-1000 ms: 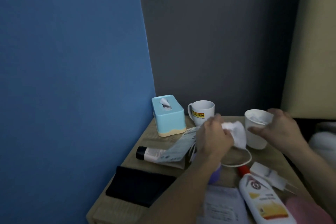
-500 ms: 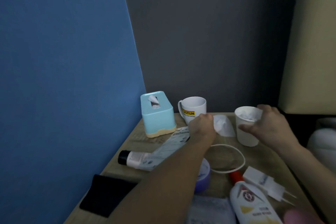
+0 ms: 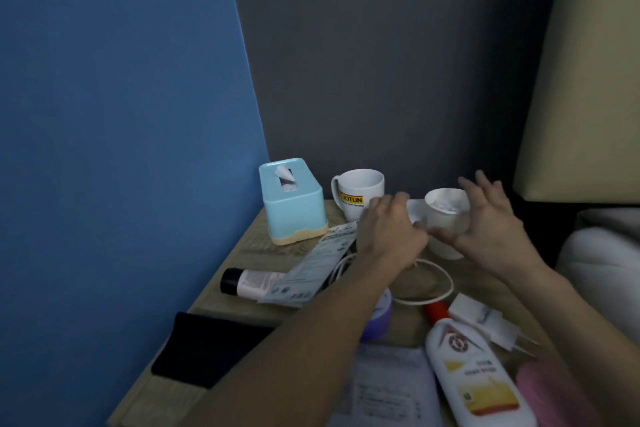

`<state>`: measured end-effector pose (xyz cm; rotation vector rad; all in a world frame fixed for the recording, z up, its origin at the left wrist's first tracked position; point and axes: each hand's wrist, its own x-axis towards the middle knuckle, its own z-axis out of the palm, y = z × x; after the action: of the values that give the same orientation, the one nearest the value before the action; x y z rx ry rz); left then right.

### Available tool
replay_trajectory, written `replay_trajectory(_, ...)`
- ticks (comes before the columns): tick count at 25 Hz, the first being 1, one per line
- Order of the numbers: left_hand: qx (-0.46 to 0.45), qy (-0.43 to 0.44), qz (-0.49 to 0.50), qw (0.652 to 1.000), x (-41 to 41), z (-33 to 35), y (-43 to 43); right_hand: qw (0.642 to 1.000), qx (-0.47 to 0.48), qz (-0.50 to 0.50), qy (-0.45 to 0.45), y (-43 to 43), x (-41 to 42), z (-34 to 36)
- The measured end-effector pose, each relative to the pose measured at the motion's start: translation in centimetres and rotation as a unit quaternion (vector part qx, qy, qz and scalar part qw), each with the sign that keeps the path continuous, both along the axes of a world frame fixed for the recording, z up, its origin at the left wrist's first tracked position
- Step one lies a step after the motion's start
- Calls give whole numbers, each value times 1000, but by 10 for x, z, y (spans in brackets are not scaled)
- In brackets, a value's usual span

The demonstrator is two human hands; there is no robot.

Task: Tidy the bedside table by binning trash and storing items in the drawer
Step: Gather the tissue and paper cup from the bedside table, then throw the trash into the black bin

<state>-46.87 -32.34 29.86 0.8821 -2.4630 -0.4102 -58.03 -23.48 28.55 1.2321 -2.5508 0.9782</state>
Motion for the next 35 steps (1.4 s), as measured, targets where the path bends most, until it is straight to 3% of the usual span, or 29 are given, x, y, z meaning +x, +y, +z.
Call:
replay_trajectory(6, 34, 144, -88, 985, 97, -3, 46, 993, -109, 31, 18, 81, 75, 4)
replay_trajectory(9, 29, 214, -38, 976, 173, -42, 75, 989, -117, 58, 69, 123, 139, -29)
replay_trajectory(11, -36, 235, -2, 971, 204, -76, 86, 983, -93, 96, 124, 137, 168, -61)
replay_trajectory(13, -66, 201, 14, 977, 219, -105, 91, 984, -41, 118, 127, 142, 184, -84)
replay_trajectory(16, -64, 57, 41, 996, 232, -120, 104, 983, 70, 73, 151, 146, 194, -92)
replay_trajectory(19, -78, -27, 30, 996, 239, -115, 109, 977, 114, 53, 174, 151, 203, -95)
replay_trajectory(22, -25, -120, 12, 992, 246, -105, 110, 971, 142, 49, 189, 158, 214, -92)
replay_trajectory(35, -76, -84, 46, 992, 245, -115, 116, 968, 159, 58, 183, 160, 221, -94)
